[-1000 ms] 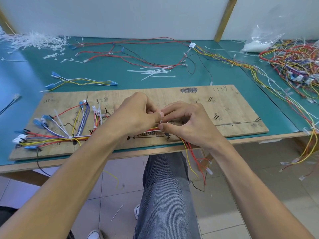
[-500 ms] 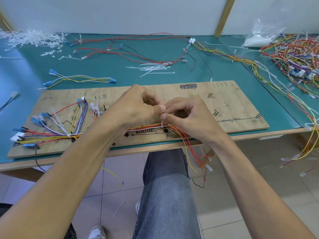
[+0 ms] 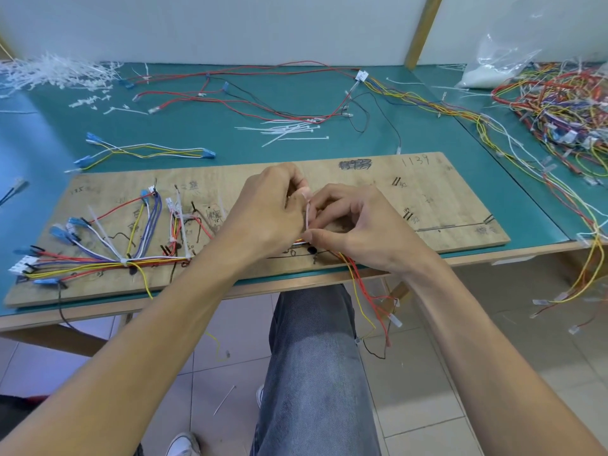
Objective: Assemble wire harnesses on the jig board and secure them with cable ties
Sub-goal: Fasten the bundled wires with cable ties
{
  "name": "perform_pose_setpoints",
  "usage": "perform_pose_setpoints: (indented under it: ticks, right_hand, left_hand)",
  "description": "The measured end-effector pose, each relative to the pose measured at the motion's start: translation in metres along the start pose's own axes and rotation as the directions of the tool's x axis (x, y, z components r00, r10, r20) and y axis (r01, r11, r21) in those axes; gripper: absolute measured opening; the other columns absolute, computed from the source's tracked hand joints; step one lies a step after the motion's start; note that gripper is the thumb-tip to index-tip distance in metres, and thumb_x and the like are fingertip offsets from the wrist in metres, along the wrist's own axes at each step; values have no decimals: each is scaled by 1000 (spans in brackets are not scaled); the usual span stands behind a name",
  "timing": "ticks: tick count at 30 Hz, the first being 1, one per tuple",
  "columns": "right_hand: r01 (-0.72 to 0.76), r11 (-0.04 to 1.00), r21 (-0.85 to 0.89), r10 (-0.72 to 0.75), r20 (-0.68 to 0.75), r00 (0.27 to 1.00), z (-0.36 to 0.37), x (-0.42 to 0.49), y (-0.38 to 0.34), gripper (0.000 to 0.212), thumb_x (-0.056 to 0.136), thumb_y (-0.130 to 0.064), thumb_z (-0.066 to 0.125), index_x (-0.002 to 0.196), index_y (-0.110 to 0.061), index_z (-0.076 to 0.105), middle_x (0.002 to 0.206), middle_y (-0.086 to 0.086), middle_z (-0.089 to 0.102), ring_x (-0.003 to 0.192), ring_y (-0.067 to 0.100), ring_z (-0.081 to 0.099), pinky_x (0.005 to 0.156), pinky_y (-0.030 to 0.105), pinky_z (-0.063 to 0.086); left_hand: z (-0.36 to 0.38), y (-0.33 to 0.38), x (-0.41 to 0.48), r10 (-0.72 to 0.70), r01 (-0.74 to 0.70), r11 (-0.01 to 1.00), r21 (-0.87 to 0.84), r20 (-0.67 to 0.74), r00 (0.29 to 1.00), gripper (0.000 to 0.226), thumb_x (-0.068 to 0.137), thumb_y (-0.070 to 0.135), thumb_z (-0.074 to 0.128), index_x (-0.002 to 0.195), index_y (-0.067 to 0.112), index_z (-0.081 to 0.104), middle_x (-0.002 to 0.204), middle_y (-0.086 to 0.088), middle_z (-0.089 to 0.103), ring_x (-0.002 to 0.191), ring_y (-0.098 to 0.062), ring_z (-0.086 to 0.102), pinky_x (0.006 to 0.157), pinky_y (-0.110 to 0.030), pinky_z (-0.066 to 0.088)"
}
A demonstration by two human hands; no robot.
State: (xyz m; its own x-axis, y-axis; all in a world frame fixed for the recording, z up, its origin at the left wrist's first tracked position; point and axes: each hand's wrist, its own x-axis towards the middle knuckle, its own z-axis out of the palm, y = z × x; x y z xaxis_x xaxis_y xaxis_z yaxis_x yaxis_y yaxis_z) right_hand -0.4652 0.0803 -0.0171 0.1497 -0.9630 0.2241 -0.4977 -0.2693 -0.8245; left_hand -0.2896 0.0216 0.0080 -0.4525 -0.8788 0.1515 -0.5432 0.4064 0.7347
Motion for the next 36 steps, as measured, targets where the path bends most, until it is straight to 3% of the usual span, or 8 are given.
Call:
perform_pose_setpoints:
  ticks: [5, 10, 14, 17, 22, 25, 30, 36]
  right_hand:
    - [46, 987, -157, -49, -15, 999, 3, -3, -4, 10, 82, -3, 83, 86, -11, 87, 111, -3, 73, 113, 19, 66, 106, 38, 49]
    - [149, 950, -273, -167, -41, 985, 4, -12, -2, 6, 85, -8, 86, 88, -12, 87, 102, -4, 79, 113, 26, 65, 100, 47, 48]
    - [43, 980, -193, -67, -120, 990, 3, -13, -3, 8, 82, -15, 90, 88, -15, 86, 109, -9, 79, 117, 16, 65, 104, 46, 49]
    - [8, 992, -129, -26, -143, 989, 2, -15, -3, 7, 80, -14, 90, 85, -15, 85, 109, -9, 78, 119, 15, 64, 105, 45, 48]
    - [70, 973, -221, -97, -116, 988, 4, -15, -3, 4, 83, -11, 87, 86, -12, 84, 105, -7, 78, 115, 19, 64, 101, 44, 48]
    - [94, 968, -232, -118, -92, 989, 4, -15, -4, 5, 84, -9, 85, 88, -12, 84, 107, -7, 78, 113, 21, 63, 100, 44, 48]
    - [138, 962, -235, -155, -58, 986, 3, -15, -4, 5, 84, -5, 86, 88, -7, 85, 111, 4, 76, 115, 32, 60, 101, 49, 46]
    - [143, 948, -285, -160, -38, 986, 3, -14, -6, 7, 85, -5, 84, 91, -8, 86, 116, 8, 71, 118, 31, 53, 102, 46, 44]
  left_hand:
    - [6, 2, 1, 72, -80, 995, -65, -110, 991, 11, 101, 12, 57, 91, 15, 60, 73, 5, 69, 69, -7, 63, 65, -22, 46]
    - [10, 4, -4, 118, -138, 985, -101, -182, 976, 14, 101, 10, 60, 88, 14, 61, 66, 9, 64, 62, -1, 59, 59, -11, 39]
    - [-5, -6, -2, 126, -127, 963, -239, -20, 992, 7, 101, 20, 64, 94, 19, 63, 77, 3, 71, 75, -19, 71, 77, -44, 59]
    - [-13, -8, -5, 140, -121, 966, -229, 66, 988, 10, 95, 32, 74, 93, 23, 69, 81, 3, 74, 79, -18, 73, 80, -47, 60]
    - [-16, -11, -16, 148, -97, 963, -252, 191, 970, 29, 98, 50, 60, 91, 27, 75, 86, 1, 75, 84, -18, 75, 80, -44, 63]
    - [-14, -14, -20, 181, -172, 978, -117, 74, 981, 7, 92, 34, 73, 87, 34, 77, 84, 13, 77, 81, -5, 74, 77, -29, 59]
    - [12, -1, -21, 97, -121, 988, -92, -235, 967, 17, 86, 7, 77, 76, 19, 82, 66, 11, 74, 62, -4, 69, 62, -32, 60]
    - [19, 8, -16, 115, -127, 992, -14, -345, 932, 22, 76, 0, 72, 73, 19, 83, 69, 11, 75, 68, 4, 68, 62, -15, 52]
